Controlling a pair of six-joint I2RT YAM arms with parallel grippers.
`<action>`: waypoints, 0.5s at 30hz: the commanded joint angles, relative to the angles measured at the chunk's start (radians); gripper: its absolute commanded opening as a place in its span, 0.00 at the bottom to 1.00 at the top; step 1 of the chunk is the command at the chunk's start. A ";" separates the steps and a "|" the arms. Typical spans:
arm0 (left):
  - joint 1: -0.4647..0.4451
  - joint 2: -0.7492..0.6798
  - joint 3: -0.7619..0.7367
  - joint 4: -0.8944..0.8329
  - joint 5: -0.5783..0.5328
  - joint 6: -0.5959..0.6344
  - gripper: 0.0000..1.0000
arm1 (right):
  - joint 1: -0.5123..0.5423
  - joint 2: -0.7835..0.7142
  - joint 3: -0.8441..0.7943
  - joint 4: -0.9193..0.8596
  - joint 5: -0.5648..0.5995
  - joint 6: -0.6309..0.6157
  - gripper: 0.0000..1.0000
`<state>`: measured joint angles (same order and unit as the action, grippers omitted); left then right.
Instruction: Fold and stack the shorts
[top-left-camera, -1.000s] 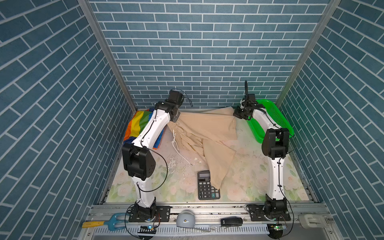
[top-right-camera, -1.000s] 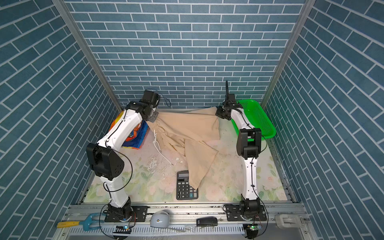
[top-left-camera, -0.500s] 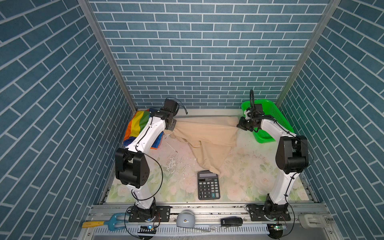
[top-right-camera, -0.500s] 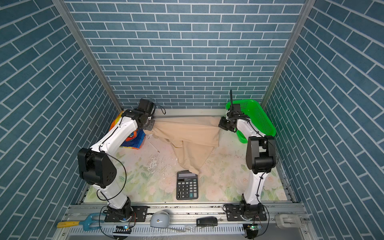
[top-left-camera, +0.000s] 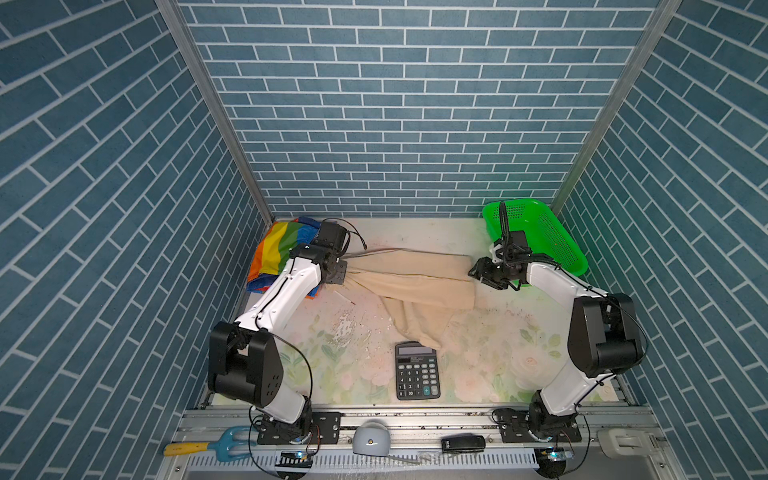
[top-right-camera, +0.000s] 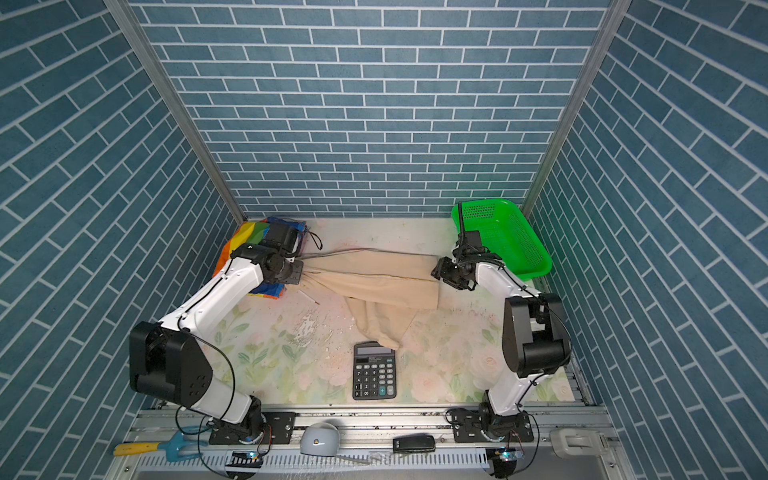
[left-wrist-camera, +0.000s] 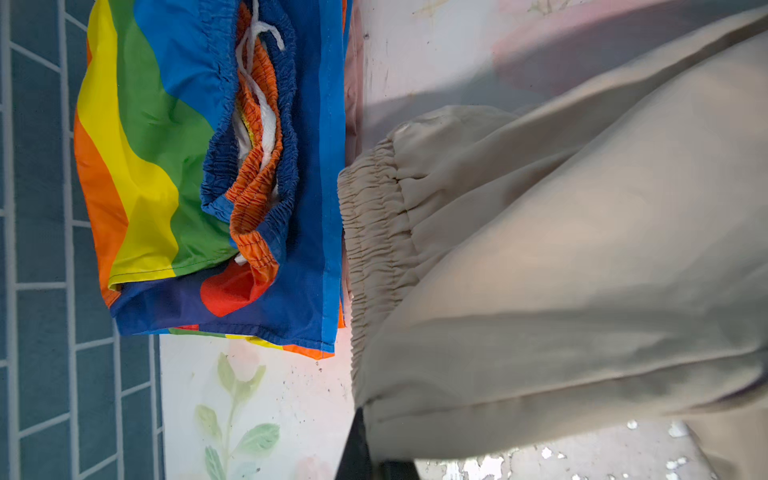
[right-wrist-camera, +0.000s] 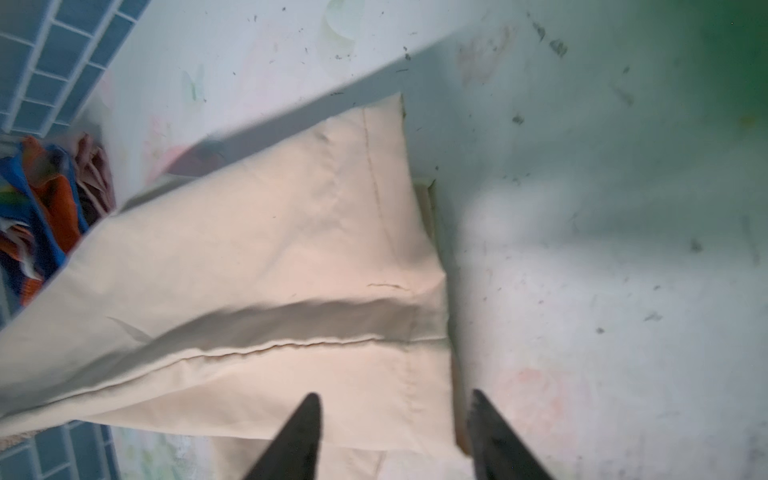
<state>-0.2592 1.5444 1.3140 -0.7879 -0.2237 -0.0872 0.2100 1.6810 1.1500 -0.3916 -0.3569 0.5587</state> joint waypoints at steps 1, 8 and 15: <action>0.009 -0.007 -0.021 0.010 0.030 -0.025 0.00 | 0.012 0.002 -0.044 0.073 -0.026 0.113 0.76; 0.008 -0.012 -0.021 0.016 0.045 -0.024 0.00 | 0.013 0.101 0.007 0.068 0.037 0.071 0.81; 0.009 -0.015 -0.024 0.017 0.037 -0.017 0.00 | 0.005 0.172 0.025 0.050 0.046 0.022 0.74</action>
<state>-0.2592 1.5444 1.2987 -0.7719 -0.1890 -0.1013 0.2173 1.8290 1.1625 -0.3264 -0.3305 0.6060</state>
